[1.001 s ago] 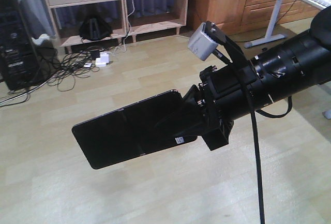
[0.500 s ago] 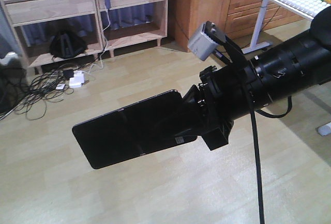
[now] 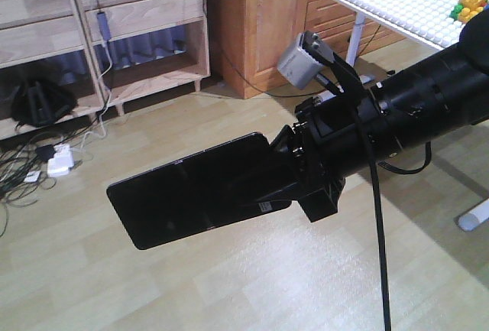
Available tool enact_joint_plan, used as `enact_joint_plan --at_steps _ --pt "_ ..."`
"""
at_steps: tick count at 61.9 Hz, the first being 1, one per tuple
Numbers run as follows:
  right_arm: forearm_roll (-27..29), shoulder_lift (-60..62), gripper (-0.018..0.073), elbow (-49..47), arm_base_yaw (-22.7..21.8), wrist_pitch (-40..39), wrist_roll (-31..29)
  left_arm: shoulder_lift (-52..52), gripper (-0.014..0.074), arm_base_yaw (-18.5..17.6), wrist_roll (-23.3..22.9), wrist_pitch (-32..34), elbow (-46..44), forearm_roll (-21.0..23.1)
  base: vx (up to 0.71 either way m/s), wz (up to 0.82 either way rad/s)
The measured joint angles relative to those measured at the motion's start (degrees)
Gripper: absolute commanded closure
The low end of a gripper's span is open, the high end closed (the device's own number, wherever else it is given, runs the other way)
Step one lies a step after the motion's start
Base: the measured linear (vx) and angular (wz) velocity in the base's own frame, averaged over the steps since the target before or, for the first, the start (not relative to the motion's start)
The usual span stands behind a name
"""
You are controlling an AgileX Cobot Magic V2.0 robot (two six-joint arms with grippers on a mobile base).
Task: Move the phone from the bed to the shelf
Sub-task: 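Drive the base up to the wooden shelf with the laptop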
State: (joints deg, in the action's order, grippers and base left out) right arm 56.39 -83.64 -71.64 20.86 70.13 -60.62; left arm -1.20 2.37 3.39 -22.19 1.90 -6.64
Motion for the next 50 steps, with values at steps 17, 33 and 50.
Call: enact_joint_plan --at_steps 17,33,50 --pt "0.0 0.0 0.0561 0.0 0.0 0.0 0.0 0.0 0.0595 0.0 0.0 0.0 0.0 0.0 0.51 -0.14" --pt "0.0 0.0 0.0561 0.0 0.0 0.0 0.0 0.0 0.0595 0.0 0.0 0.0 0.0 0.0 0.53 -0.07" --pt "0.0 0.0 0.0561 0.0 0.0 0.0 0.0 0.0 0.0595 0.0 0.0 0.0 0.0 0.0 0.55 -0.01"
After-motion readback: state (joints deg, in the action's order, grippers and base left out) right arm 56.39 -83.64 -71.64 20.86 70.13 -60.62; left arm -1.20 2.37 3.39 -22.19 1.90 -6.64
